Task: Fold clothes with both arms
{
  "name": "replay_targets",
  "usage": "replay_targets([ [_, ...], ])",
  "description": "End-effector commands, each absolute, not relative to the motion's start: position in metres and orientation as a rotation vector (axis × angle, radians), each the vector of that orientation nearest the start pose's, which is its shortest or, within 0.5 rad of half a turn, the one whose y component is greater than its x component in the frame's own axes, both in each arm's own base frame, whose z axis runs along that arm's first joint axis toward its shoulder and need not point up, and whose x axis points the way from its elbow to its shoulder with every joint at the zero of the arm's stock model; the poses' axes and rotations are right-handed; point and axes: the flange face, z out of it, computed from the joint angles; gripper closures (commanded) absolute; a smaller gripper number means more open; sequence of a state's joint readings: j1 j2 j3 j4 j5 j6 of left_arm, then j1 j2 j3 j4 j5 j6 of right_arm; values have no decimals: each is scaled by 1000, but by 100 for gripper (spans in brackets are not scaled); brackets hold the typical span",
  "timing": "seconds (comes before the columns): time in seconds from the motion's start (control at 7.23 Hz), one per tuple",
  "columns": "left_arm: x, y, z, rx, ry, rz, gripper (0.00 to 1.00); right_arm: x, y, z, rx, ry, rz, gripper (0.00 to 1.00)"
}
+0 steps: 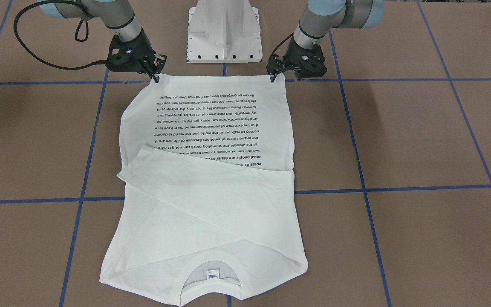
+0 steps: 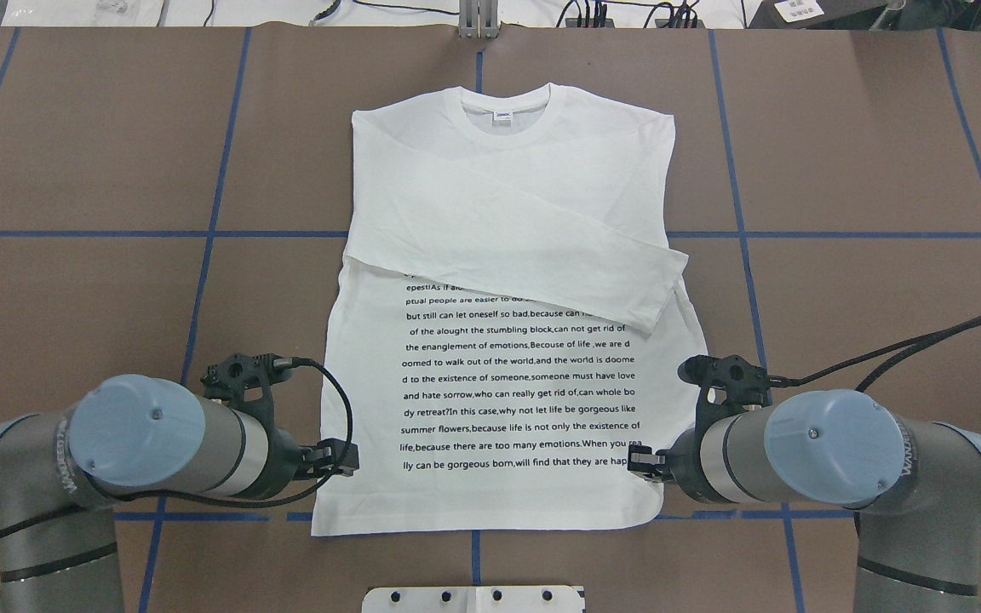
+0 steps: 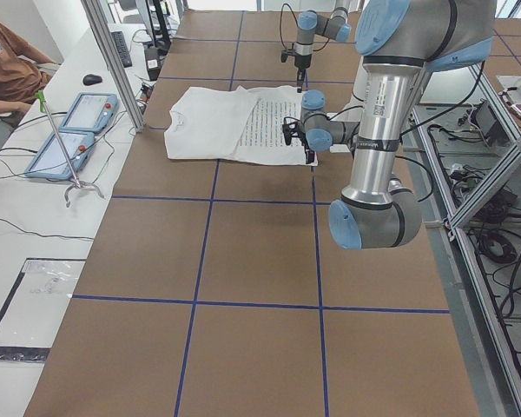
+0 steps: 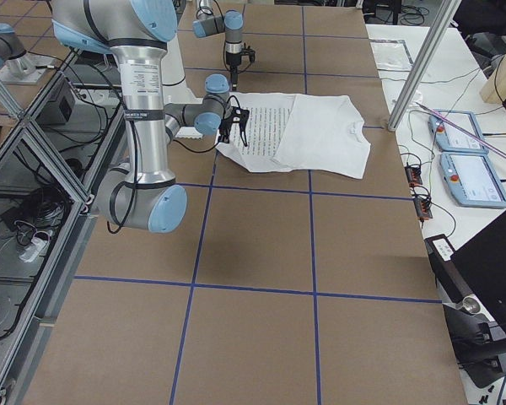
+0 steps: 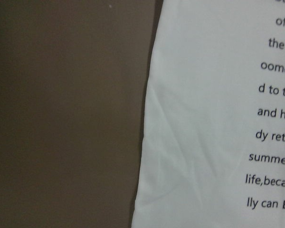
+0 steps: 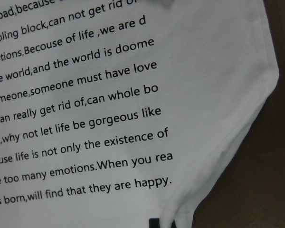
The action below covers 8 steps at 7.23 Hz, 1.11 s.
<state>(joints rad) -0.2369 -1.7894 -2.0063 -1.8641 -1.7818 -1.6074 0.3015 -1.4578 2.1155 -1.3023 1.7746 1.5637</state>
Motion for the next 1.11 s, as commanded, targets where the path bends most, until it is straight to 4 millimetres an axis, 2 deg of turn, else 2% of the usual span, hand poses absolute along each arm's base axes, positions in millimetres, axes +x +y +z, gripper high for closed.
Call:
replay_targets([
  [0.0,515,-219,322,-101,936,-162,0,-435,-262,322,-41,-948,190,100],
  [0.69,520,-221,336,-83,867,-181,6,-433,-263,319,-40,-954,191,100],
  [0.97,523,-218,335,-98,866,-198,18,-432,-264,320,-40,-953,193,100],
])
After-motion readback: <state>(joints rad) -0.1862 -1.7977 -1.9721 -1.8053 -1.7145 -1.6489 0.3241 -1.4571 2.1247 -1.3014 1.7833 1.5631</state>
